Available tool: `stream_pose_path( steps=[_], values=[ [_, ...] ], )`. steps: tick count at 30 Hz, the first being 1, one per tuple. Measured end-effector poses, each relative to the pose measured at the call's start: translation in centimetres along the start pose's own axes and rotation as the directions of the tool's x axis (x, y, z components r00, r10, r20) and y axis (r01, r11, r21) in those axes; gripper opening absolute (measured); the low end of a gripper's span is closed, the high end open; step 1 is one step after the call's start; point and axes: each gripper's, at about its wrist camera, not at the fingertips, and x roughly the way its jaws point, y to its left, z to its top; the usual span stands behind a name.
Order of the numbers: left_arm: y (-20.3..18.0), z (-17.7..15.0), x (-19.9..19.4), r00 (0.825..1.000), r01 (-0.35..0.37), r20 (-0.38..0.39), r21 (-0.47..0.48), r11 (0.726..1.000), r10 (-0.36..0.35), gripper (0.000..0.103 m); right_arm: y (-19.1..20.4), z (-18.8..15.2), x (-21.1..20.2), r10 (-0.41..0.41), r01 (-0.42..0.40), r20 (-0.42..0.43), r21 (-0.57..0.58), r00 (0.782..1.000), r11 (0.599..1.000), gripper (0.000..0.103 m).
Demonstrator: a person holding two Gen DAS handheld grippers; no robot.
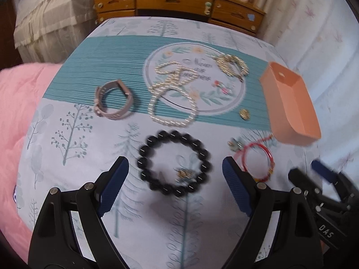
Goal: Organize jewelry
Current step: 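Grasp the pink-strapped watch with the left tool while the right tool grasps the red bracelet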
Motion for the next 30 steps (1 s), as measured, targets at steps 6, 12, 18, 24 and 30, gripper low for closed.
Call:
stream_pose_path(
  steps=[6,12,18,24,30],
  values=[
    [4.1,2.3,0.0,1.0,0.001,-0.002,-0.038,0.999,-0.002,0.084,-1.0,1.3,2.8,0.079,-0.076,-0.129,0.027,0.988,0.997,0.062],
    [6.1,4.0,-1.6,0.998,-0.011,0.056,0.014,1.0,0.011,0.084,-0.9,3.6,3.6,0.106,-0.104,-0.196,0.024,0.975,0.994,0.061],
    [7.7,6.0,-1.7,0.999,0.038,-0.011,0.06,0.997,-0.037,0.084,0.6,4.4,5.5,0.11,-0.114,-0.315,0.006,0.943,0.994,0.052],
    [9.4,7.9,1.3,0.995,-0.026,-0.098,0.089,0.996,0.034,0.084,1.0,5.0,8.1,0.094,-0.087,-0.378,0.037,0.921,0.996,0.043],
    [11.6,9.8,5.1,0.985,-0.08,-0.146,0.085,0.993,0.092,0.078,1.9,5.6,9.4,0.057,-0.053,-0.396,0.021,0.917,0.998,0.041]
  ],
)
